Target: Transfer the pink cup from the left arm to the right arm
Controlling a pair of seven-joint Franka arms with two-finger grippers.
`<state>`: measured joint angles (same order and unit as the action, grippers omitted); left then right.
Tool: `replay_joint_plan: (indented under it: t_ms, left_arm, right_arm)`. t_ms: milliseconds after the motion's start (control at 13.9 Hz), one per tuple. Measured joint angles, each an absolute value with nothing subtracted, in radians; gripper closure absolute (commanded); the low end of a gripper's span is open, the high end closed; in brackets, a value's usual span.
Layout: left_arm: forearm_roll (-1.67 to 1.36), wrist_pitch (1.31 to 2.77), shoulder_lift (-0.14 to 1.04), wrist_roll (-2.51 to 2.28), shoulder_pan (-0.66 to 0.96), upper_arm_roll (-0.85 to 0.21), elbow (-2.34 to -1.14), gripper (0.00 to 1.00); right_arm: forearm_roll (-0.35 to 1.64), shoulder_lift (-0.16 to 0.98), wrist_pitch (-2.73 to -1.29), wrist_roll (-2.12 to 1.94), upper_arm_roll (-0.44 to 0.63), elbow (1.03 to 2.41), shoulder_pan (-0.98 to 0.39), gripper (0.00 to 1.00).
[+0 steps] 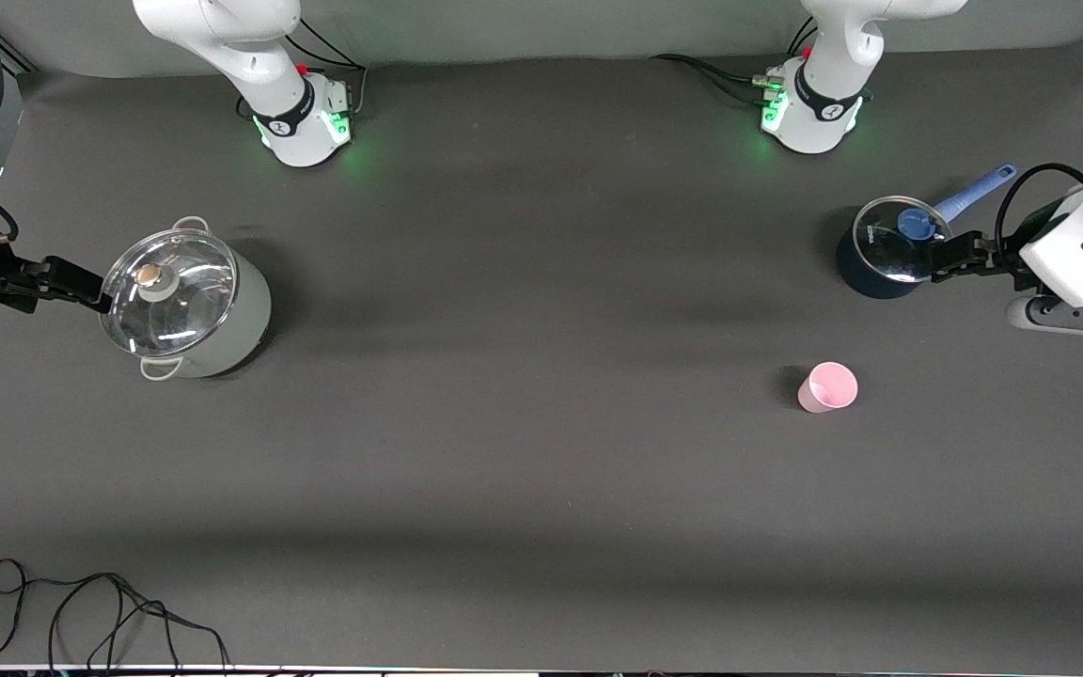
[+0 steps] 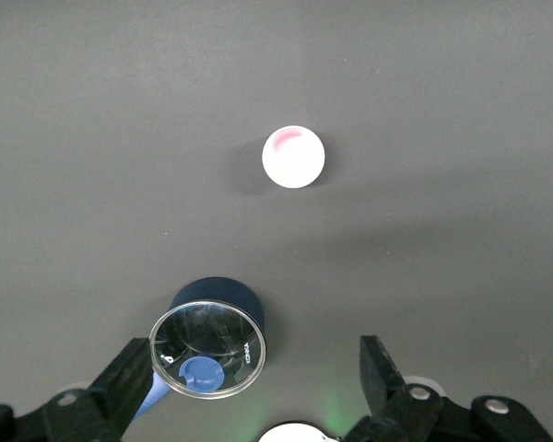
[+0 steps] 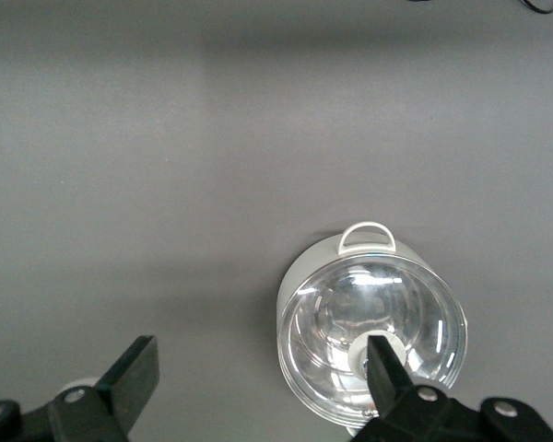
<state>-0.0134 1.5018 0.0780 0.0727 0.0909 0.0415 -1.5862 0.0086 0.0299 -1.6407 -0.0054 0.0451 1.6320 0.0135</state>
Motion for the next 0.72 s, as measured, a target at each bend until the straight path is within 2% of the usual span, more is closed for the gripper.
replay_joint_plan:
  t_ms: [361, 721]
  left_arm:
    - [-0.009, 1.477, 0.078, 0.092, 0.089, 0.045, -1.586, 0.0]
    - [-0.002, 1.484, 0.085, 0.394, 0.017, 0.056, -1.587, 0.0]
  right_arm:
    - [0.009, 0.03, -1.641, -0.005, 0.045, 1.632, 0.014, 0.0]
    - [0.009, 0.03, -1.641, -0.005, 0.045, 1.632, 0.012, 0.0]
